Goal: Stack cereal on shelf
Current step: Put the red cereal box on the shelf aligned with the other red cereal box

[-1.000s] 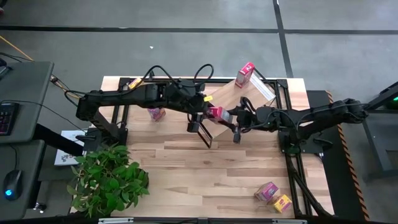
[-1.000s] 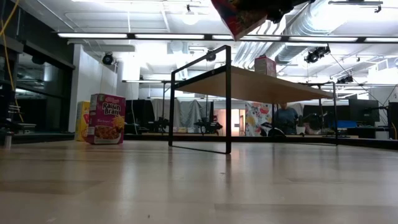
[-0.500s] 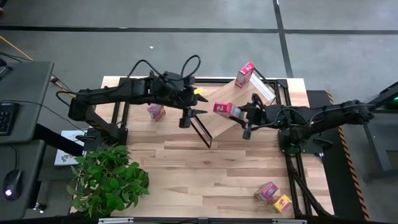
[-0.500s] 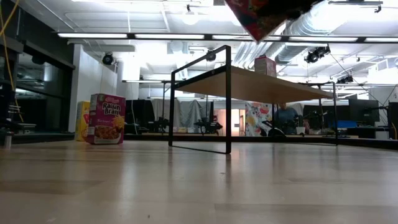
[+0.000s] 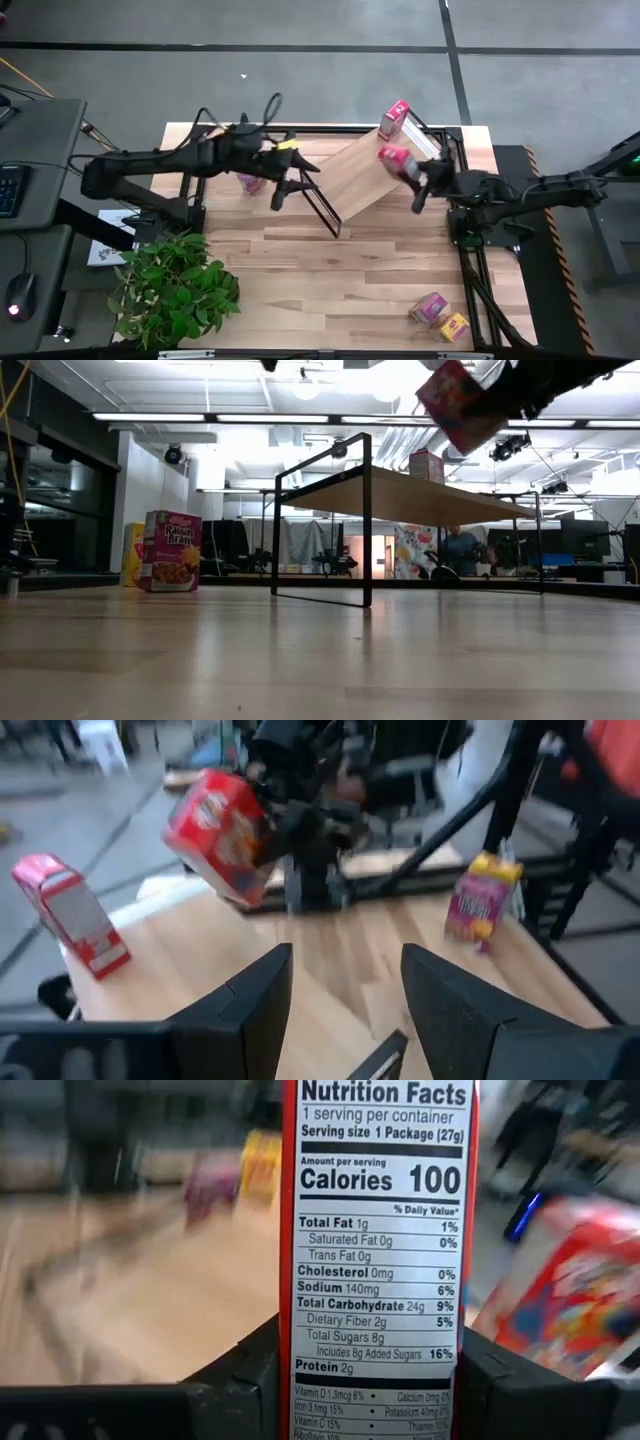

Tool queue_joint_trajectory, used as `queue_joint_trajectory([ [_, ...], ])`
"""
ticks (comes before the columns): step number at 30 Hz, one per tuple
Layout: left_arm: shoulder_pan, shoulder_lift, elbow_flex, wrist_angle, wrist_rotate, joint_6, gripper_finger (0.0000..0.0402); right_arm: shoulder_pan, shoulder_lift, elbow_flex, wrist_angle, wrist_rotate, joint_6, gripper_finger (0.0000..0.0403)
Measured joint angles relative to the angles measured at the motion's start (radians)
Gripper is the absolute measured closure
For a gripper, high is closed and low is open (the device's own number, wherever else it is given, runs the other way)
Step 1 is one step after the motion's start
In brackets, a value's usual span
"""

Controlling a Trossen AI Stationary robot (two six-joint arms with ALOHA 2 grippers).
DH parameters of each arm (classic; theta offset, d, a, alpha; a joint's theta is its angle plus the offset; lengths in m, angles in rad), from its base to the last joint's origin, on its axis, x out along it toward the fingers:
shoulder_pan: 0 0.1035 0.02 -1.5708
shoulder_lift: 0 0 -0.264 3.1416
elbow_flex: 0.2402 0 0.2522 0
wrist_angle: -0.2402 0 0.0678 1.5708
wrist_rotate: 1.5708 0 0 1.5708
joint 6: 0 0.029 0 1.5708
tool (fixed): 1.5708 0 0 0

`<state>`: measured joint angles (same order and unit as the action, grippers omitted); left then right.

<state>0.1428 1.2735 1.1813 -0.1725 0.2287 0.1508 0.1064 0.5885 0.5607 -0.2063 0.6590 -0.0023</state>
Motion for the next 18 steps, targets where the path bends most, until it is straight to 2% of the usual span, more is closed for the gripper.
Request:
queue_joint_trajectory([
  [5,-0.017,-0.097,-0.236,0.368,0.004,-0.093,0.0224,-0.044,-0.076,-0.159,0.261,0.194,-0.061,0.0238],
  [11,-0.087,-0.149,-0.472,0.704,-0.016,-0.209,0.0224,-0.103,-0.013,-0.290,0.422,0.415,0.023,0.0243],
  [15,-0.133,-0.151,-0.535,0.831,-0.027,-0.219,0.0224,-0.117,0.074,-0.302,0.518,0.538,0.039,0.0243],
  [18,-0.158,-0.151,-0.539,0.845,-0.028,-0.217,0.0224,-0.130,0.160,-0.294,0.608,0.556,0.021,0.0243],
])
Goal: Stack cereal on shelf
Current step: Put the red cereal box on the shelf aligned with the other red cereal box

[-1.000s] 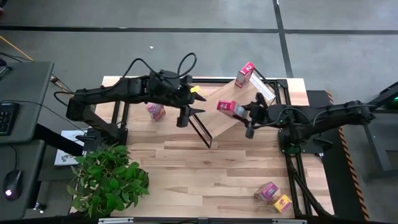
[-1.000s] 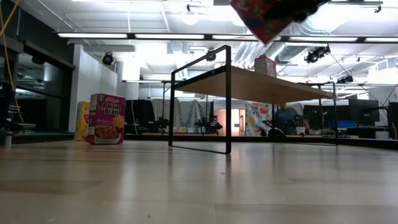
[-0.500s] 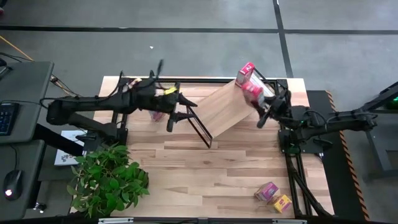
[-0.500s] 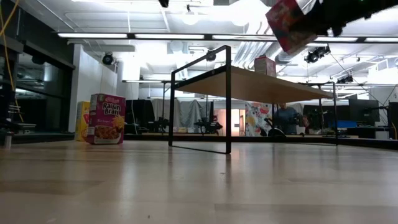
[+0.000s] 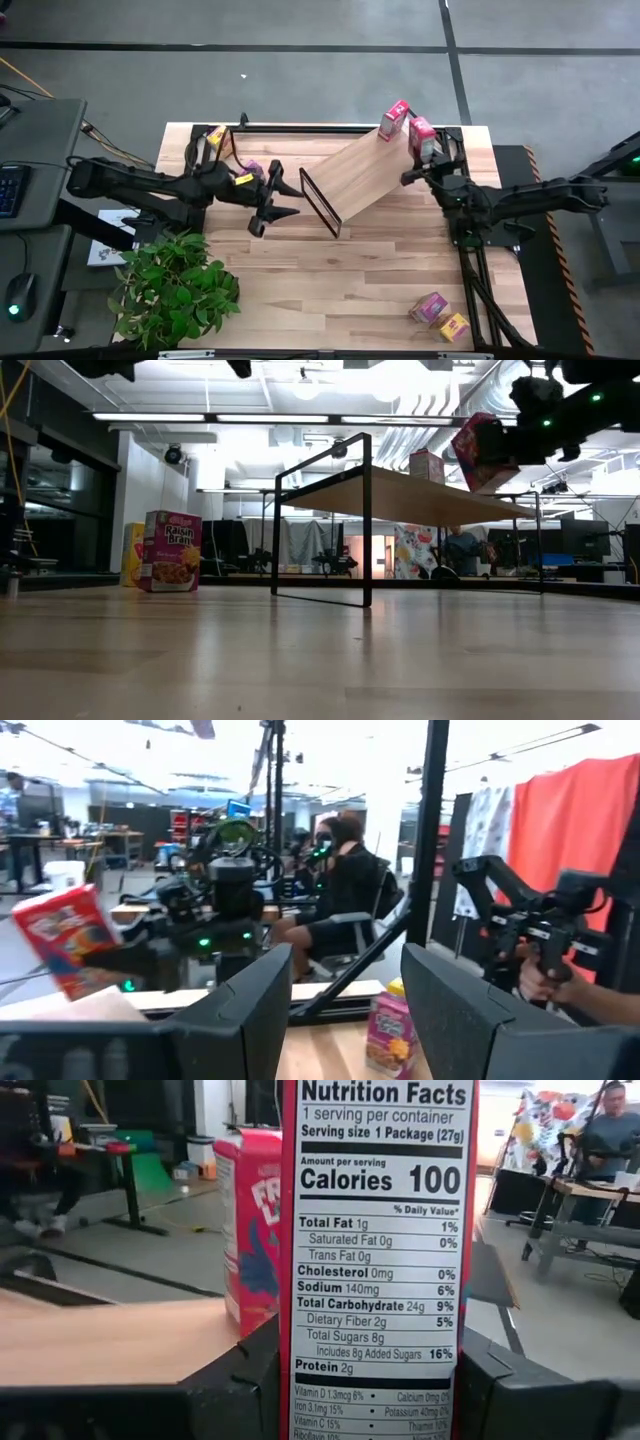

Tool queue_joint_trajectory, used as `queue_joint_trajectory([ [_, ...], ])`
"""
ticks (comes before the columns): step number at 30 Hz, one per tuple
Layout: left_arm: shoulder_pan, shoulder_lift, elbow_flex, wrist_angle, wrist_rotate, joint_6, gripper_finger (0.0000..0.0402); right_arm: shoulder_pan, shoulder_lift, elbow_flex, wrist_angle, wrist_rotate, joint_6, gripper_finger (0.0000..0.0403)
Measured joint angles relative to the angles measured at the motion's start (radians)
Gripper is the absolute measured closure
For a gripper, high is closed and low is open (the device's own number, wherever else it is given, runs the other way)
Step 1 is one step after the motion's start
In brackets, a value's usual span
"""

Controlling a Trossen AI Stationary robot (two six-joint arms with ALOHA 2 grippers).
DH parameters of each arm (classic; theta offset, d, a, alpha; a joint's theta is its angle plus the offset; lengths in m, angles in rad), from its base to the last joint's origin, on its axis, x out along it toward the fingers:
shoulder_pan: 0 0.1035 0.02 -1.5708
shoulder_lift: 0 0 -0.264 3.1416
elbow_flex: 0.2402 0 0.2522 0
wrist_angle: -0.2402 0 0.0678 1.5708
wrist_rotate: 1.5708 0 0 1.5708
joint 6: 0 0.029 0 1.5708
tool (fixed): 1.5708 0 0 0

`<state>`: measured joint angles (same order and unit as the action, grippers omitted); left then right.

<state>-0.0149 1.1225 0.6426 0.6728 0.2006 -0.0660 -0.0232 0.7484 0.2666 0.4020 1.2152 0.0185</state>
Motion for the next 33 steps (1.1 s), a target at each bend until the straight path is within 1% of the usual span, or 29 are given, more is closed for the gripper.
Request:
queue_joint_trajectory([
  [2,-0.012,0.000,0.000,0.006,0.000,0.010,0.0225,-0.013,0.061,0.002,0.101,0.007,-0.046,0.0243],
  [4,-0.021,0.000,0.000,0.008,-0.001,0.014,0.0224,-0.030,0.123,0.002,0.165,0.053,-0.081,0.0243],
  [7,-0.029,-0.002,0.000,0.006,-0.001,0.007,0.0223,-0.054,0.196,0.002,0.231,0.104,-0.067,0.0244],
  [10,-0.033,-0.005,0.000,0.005,-0.001,0.009,0.0223,-0.083,0.258,0.002,0.262,0.101,-0.024,0.0244],
  [12,-0.033,-0.008,0.000,-0.001,-0.001,0.007,0.0223,-0.106,0.294,0.002,0.287,0.076,0.004,0.0244],
  [13,-0.033,-0.011,0.000,-0.002,-0.001,0.007,0.0223,-0.117,0.312,0.002,0.294,0.055,0.009,0.0244],
  [16,-0.033,-0.011,0.000,-0.001,-0.002,0.014,0.0223,-0.144,0.356,0.002,0.347,0.049,0.006,0.0244],
  [18,-0.033,-0.011,0.000,-0.004,-0.002,0.015,0.0223,-0.159,0.373,0.002,0.378,0.046,0.003,0.0244],
  [22,-0.033,-0.011,0.000,-0.004,-0.002,0.015,0.0224,-0.174,0.384,0.003,0.386,0.003,0.008,0.0238],
  [28,-0.033,-0.011,0.000,-0.006,-0.002,0.016,0.0223,-0.174,0.384,0.003,0.384,0.006,0.033,0.0212],
  [33,-0.033,-0.011,0.000,-0.010,-0.002,0.017,0.0222,-0.174,0.384,0.003,0.383,0.006,0.029,0.0207],
])
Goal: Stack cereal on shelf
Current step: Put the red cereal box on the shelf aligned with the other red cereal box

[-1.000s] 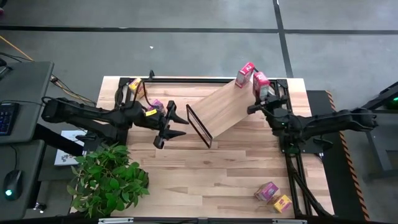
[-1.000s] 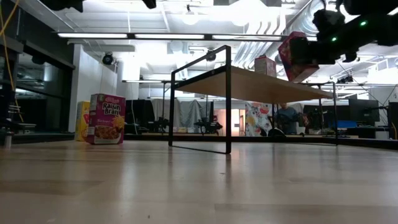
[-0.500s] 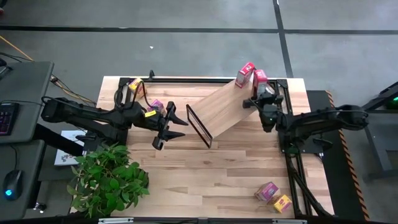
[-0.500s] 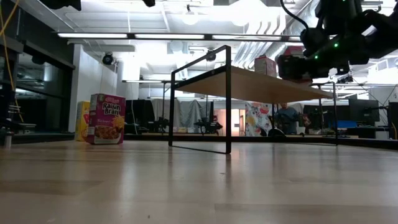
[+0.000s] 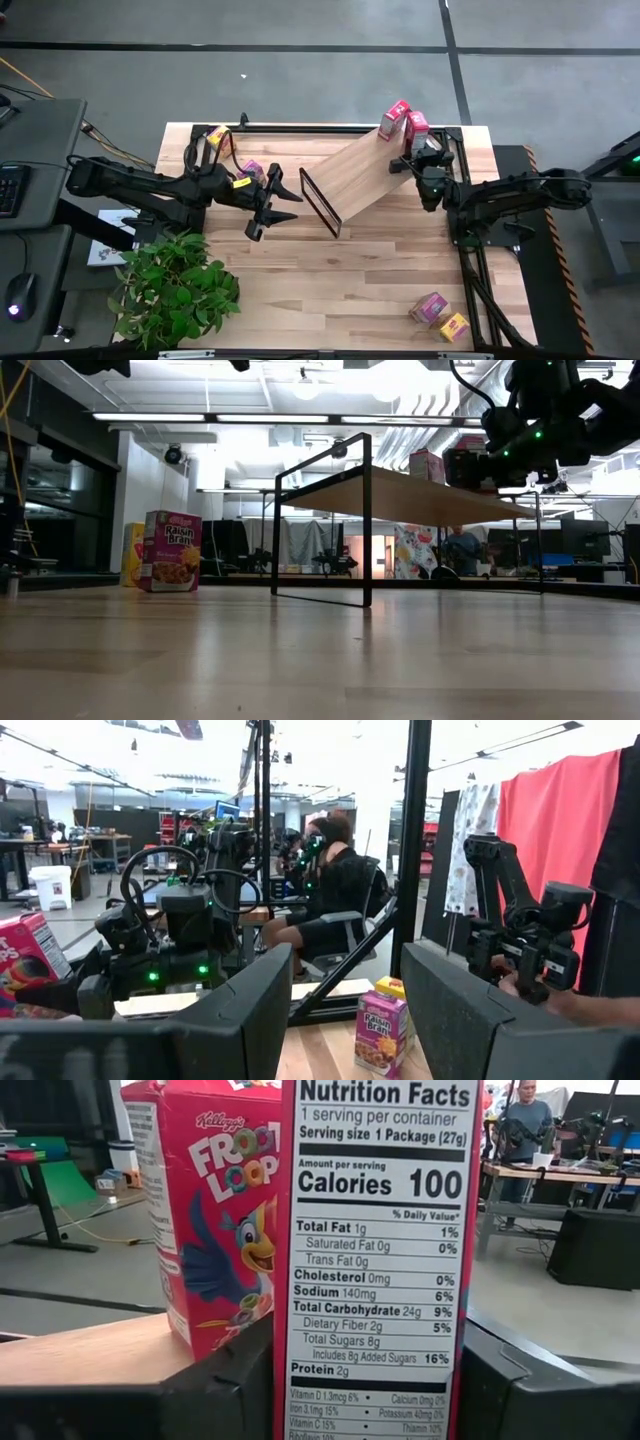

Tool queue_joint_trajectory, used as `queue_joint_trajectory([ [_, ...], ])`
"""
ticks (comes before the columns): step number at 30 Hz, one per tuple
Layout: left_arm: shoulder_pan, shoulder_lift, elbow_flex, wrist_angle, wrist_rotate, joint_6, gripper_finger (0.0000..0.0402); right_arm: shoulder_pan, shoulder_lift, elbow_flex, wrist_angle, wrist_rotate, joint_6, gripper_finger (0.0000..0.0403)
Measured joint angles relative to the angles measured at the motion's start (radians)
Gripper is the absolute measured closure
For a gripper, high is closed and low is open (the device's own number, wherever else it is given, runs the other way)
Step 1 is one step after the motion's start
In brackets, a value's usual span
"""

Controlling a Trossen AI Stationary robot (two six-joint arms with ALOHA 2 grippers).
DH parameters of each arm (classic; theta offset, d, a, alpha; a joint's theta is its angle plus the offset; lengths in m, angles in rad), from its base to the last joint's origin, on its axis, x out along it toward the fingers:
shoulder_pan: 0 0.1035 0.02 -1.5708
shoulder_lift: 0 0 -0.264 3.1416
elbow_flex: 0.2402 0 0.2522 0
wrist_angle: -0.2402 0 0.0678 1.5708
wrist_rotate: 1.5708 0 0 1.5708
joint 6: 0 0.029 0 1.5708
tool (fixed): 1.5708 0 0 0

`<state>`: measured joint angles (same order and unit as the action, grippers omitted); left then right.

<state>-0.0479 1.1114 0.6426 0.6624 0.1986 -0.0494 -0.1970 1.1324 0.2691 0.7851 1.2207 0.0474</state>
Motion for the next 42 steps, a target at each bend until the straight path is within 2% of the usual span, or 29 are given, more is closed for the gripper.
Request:
queue_joint_trajectory([
  [15,0.000,0.000,0.000,-0.002,0.000,0.000,0.0222,0.001,0.000,0.000,-0.001,-0.041,0.003,0.0201],
  [22,0.000,0.000,0.000,-0.006,0.000,0.000,0.0222,0.001,0.000,0.000,-0.001,0.005,0.005,0.0143],
  [28,0.000,0.000,0.000,-0.006,0.000,0.000,0.0222,0.010,-0.001,0.000,-0.001,-0.003,0.005,0.0093],
  [42,0.000,0.000,0.000,-0.014,0.000,-0.002,0.0222,0.127,-0.057,0.000,0.003,0.006,-0.055,0.0086],
])
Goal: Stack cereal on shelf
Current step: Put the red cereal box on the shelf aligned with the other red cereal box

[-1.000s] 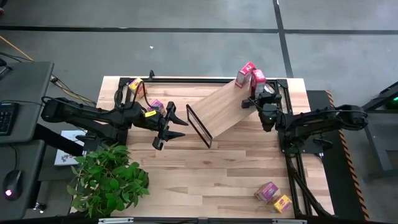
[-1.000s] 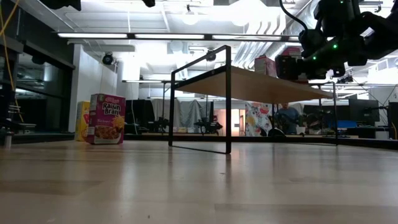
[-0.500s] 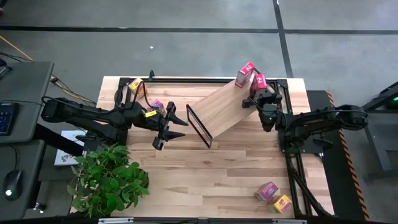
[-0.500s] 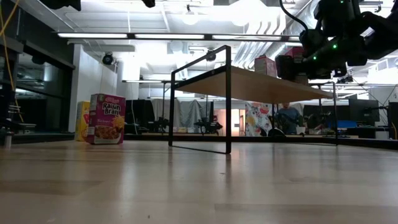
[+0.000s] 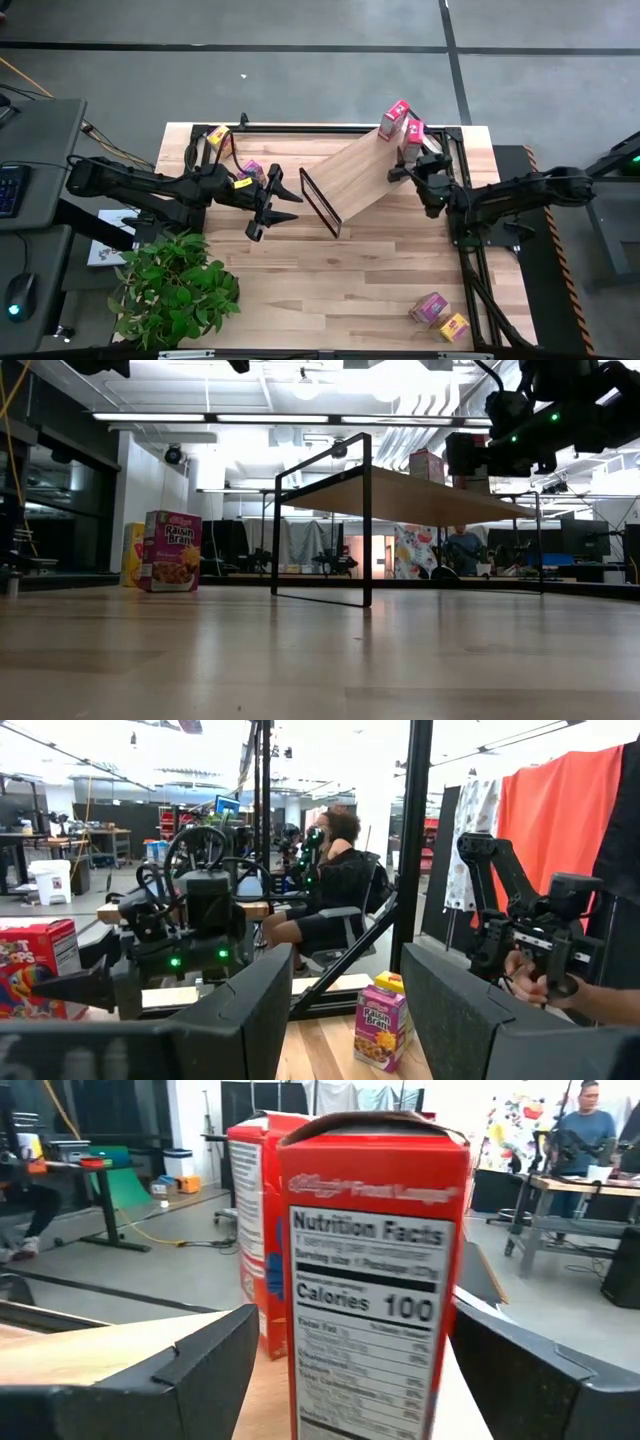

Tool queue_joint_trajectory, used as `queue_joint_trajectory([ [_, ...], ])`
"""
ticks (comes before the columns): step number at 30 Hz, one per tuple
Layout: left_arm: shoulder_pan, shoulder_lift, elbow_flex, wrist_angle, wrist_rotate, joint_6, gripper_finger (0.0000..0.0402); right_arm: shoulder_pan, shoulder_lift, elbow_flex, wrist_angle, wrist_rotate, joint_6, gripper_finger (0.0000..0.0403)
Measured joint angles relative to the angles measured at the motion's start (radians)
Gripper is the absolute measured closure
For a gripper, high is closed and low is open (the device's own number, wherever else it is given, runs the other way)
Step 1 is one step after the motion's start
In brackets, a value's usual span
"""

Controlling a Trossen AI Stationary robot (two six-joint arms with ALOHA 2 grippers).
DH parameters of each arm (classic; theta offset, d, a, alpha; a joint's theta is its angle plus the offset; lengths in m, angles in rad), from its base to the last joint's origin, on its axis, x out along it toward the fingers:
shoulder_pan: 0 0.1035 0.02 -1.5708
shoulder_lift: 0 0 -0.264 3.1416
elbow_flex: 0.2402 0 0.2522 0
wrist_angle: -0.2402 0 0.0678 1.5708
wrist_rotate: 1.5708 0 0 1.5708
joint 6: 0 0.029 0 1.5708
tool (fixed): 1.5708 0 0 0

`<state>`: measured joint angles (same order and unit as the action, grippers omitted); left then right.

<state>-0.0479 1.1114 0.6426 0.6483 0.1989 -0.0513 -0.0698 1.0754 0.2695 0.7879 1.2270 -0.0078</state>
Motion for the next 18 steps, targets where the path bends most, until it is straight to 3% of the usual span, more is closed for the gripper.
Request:
queue_joint_trajectory([
  [18,0.000,0.000,0.000,-0.002,0.000,0.000,0.0222,0.107,-0.003,0.000,0.003,-0.019,-0.039,0.0086],
])
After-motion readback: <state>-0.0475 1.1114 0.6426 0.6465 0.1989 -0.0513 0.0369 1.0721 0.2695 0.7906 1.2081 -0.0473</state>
